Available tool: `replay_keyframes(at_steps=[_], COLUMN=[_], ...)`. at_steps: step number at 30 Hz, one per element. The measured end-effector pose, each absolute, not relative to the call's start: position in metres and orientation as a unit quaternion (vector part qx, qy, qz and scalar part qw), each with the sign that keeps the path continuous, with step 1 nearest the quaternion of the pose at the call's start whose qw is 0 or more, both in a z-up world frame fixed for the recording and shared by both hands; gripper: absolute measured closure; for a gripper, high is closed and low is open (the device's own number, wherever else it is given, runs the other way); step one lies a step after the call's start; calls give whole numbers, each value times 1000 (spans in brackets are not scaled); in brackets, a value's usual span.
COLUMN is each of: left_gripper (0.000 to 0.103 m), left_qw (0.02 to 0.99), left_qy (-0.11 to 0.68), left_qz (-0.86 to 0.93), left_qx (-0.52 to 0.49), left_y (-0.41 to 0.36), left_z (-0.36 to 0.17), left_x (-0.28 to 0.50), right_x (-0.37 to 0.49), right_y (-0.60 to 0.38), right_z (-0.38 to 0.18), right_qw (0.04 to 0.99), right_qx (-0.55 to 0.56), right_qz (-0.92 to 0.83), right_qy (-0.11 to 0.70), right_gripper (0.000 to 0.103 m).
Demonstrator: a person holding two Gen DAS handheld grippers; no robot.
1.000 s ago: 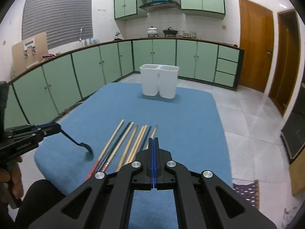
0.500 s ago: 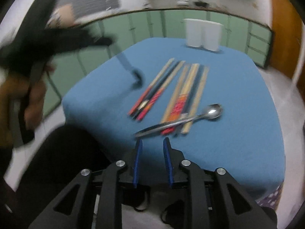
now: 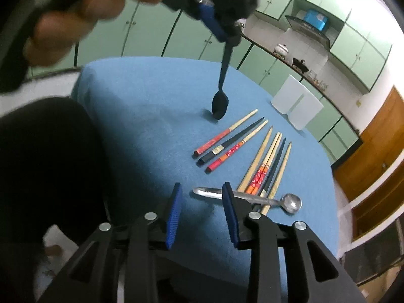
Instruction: Organize utensils
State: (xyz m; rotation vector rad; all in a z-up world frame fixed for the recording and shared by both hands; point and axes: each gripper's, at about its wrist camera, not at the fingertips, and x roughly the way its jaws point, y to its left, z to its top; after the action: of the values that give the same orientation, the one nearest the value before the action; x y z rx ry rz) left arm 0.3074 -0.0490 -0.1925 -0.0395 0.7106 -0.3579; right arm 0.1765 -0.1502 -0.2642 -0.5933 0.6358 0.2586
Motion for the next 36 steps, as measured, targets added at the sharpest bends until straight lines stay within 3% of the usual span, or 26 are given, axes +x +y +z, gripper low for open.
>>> replay_keyframes(at_steps=[3, 16, 26, 30, 36], left_gripper=[92, 91, 91, 91, 91], left_qw=[922, 919, 916, 916, 911], left_qy=[346, 353, 359, 359, 373], left_qz=[-173, -178, -177, -177, -174], left_qx=[-17, -8, -7, -7, -11], left_y=[-48, -53, -53, -53, -54], left_z=[-193, -195, -199, -200, -210], left_x=[307, 309, 311, 312, 314], right_x=[179, 209, 211, 203, 204], right_y=[-150, -243, -284, -292, -280], right_z=[-266, -240, -251, -252, -261], right_qw=[898, 923, 915, 923, 926], right_qx=[-304, -193, -127, -92, -57], right_qz=[119, 6, -80, -81, -67], right_qy=[295, 334, 374, 364, 368], right_gripper=[62, 61, 62, 64, 81])
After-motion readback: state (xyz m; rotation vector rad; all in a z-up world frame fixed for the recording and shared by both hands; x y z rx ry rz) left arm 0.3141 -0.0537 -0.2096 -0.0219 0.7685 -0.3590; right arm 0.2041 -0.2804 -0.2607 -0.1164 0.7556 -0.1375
